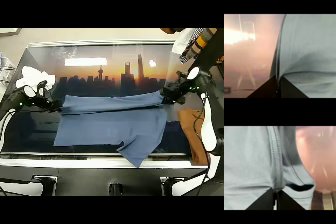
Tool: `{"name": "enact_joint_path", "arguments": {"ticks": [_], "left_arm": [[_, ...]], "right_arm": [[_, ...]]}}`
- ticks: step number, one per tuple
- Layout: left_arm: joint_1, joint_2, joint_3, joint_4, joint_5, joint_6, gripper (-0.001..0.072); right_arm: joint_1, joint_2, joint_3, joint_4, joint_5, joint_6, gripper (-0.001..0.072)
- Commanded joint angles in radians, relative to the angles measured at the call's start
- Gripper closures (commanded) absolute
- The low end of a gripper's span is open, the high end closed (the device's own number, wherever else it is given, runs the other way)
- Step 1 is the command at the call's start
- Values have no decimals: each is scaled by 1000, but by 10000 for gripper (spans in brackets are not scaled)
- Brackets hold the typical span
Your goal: Fold the clothes and pants, and hang the long-sleeved shirts on hangers.
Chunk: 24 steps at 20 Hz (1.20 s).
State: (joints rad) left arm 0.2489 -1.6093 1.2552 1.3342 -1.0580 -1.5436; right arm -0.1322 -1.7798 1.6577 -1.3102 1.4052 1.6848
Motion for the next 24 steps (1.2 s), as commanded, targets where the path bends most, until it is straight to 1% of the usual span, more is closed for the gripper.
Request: {"name": "enact_joint_path", "arguments": {"ticks": [1, 3, 4, 5, 6, 7, 8, 9, 10, 12, 14, 16, 20, 24], "left_arm": [[-20, -28, -5, -1, -34, -1, 689], [-35, -41, -5, -5, -39, -1, 684], [-41, -43, -5, -7, -44, -6, 612], [-44, -42, -3, -7, -47, -17, 458], [-44, -39, 5, -7, -63, -19, 225], [-40, -34, 18, -2, -84, -18, 107], [-29, -21, 35, 3, -109, -14, 92], [-13, -1, 44, 3, -130, -11, 92], [8, 32, 44, 3, -147, -10, 92], [55, 106, 24, 4, -189, 4, 92], [114, 194, -42, 4, -211, 3, 92], [179, 293, -156, -6, -204, -11, 93], [275, 452, -361, -38, -191, -74, 93], [284, 515, -447, -81, -192, -80, 93]], "right_arm": [[1, -39, 0, -10, 62, 10, 688], [1, -61, 0, -2, 63, 10, 676], [1, -68, 0, 11, 63, 10, 630], [0, -68, 0, 23, 62, 10, 567], [0, -61, 0, 32, 68, 3, 497], [-1, -48, 0, 31, 86, -11, 455], [-2, -27, 0, 16, 111, -40, 431], [-5, 5, 0, -10, 139, -77, 331], [-24, 43, 0, -8, 153, -84, 236], [-90, 124, -17, 46, 166, -122, 230], [-178, 225, -124, 117, 174, -150, 231], [-245, 344, -343, 159, 179, -152, 231], [-261, 552, -794, 208, 134, -152, 231], [-261, 653, -1063, 294, 90, -143, 233]]}}
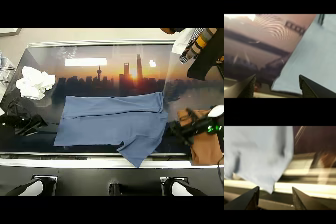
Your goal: Fold the clothes and pants, and hang the long-sleeved shirts on hangers.
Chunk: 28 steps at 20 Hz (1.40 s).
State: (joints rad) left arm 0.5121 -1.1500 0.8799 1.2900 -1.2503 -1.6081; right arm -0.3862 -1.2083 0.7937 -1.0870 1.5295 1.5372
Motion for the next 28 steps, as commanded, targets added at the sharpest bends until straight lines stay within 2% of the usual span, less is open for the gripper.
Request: {"name": "enact_joint_path", "arguments": {"ticks": [1, 7, 8, 12, 13, 14, 15, 17, 18, 22, 28], "left_arm": [[18, 55, -77, -55, -4, -16, 93], [16, 55, -79, -79, 1, -17, 93], [16, 55, -79, -79, 1, -29, 93], [16, 55, -79, -79, -3, -53, 93], [18, 55, -79, -79, -7, -53, 93], [19, 55, -81, -75, -7, -51, 93], [23, 55, -89, -74, -3, -40, 93], [44, 55, -134, -70, 18, -39, 93], [58, 55, -163, -72, 24, -37, 93], [114, 55, -275, -119, 34, 87, 93], [136, 51, -333, -202, 84, 177, 94]], "right_arm": [[-7, 92, -246, 98, -56, 8, 234], [-2, 93, -386, 248, -199, 19, 246], [25, 93, -397, 241, -229, 32, 284], [196, 91, -403, 235, -322, 119, 290], [217, 91, -403, 229, -338, 139, 312], [222, 92, -403, 227, -346, 146, 397], [222, 92, -403, 226, -354, 146, 444], [222, 92, -403, 227, -360, 146, 634], [222, 92, -403, 228, -361, 146, 688], [222, 92, -403, 228, -364, 146, 688], [222, 92, -403, 229, -370, 146, 688]]}}
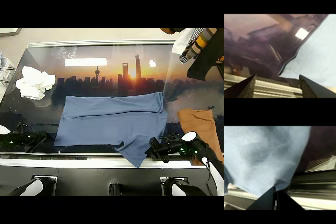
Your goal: Fold the clothes and pants, and hang the long-sleeved shirts on hangers.
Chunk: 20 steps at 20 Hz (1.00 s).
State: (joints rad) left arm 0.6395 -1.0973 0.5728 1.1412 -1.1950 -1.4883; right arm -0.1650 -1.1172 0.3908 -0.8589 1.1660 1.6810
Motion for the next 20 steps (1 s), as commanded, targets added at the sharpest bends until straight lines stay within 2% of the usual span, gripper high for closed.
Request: {"name": "enact_joint_path", "arguments": {"ticks": [1, 11, 12, 13, 14, 18, 20], "left_arm": [[8, -2, -31, -73, 45, 61, 94], [-53, -91, -42, -148, 89, 83, 117], [-58, -96, -42, -147, 89, 84, 252], [-59, -95, -42, -147, 90, 86, 545], [-59, -93, -40, -147, 89, 95, 687], [-59, -26, -40, -123, 64, 87, 690], [-59, 55, -40, -43, 23, 3, 691]], "right_arm": [[1, 1, 0, 2, -6, 2, 688], [1, 24, 4, 6, -17, 10, 688], [1, 24, 4, 7, -15, 10, 688], [1, 26, 4, 8, -13, 10, 688], [1, 34, 4, 8, -13, 9, 688], [1, 144, 5, -1, 26, 11, 690], [1, 235, 12, -47, 109, 35, 690]]}}
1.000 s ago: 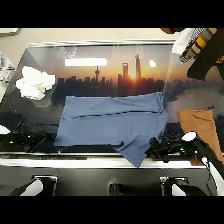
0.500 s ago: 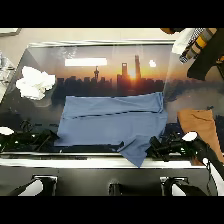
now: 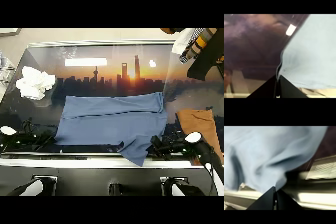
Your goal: Fold the clothes and pants, and hang the long-sleeved shirts on hangers.
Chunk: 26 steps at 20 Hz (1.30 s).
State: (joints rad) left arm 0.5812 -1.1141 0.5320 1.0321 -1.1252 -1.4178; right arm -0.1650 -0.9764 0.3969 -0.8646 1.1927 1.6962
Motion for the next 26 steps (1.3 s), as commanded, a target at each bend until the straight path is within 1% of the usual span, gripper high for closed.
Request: {"name": "enact_joint_path", "arguments": {"ticks": [1, 3, 5, 6, 7, 8, 9, 10, 12, 13, 15, 17, 19, 21, 23, 26], "left_arm": [[-1, 128, 1, 124, -76, -114, 691], [-1, 249, 1, 219, -134, -176, 691], [-2, 365, 1, 228, -152, -180, 692], [-4, 406, 3, 213, -141, -180, 692], [-9, 428, 11, 186, -119, -177, 692], [-18, 429, 24, 151, -87, -160, 692], [-37, 417, 39, 114, -45, -133, 692], [-62, 395, 57, 99, 4, -126, 692], [-122, 325, 101, 98, 98, -126, 692], [-147, 280, 127, 101, 135, -123, 692], [-191, 167, 190, 102, 204, -115, 692], [-222, 40, 273, 101, 241, -98, 692], [-249, -93, 377, 102, 244, -70, 692], [-269, -203, 480, 106, 244, -70, 692], [-289, -303, 593, 126, 238, -71, 692], [-316, -424, 742, 170, 198, -75, 692]], "right_arm": [[1, 149, 14, -70, 133, 31, 690], [1, 291, 58, -144, 245, 77, 690], [1, 415, 133, -188, 302, 104, 691], [1, 454, 180, -203, 290, 108, 691], [1, 462, 221, -201, 246, 99, 691], [1, 444, 251, -187, 193, 61, 690], [1, 397, 276, -175, 138, 13, 690], [1, 333, 294, -155, 92, -34, 690], [1, 161, 346, -81, -1, -172, 690], [1, 71, 387, -64, -39, -217, 690], [1, -125, 510, -63, -80, -260, 690], [2, -296, 650, -55, -63, -280, 690], [24, -431, 782, -68, -50, -285, 690], [53, -535, 895, -115, -58, -277, 690], [72, -611, 979, -151, -76, -226, 690], [72, -680, 1057, -170, -97, -189, 690]]}}
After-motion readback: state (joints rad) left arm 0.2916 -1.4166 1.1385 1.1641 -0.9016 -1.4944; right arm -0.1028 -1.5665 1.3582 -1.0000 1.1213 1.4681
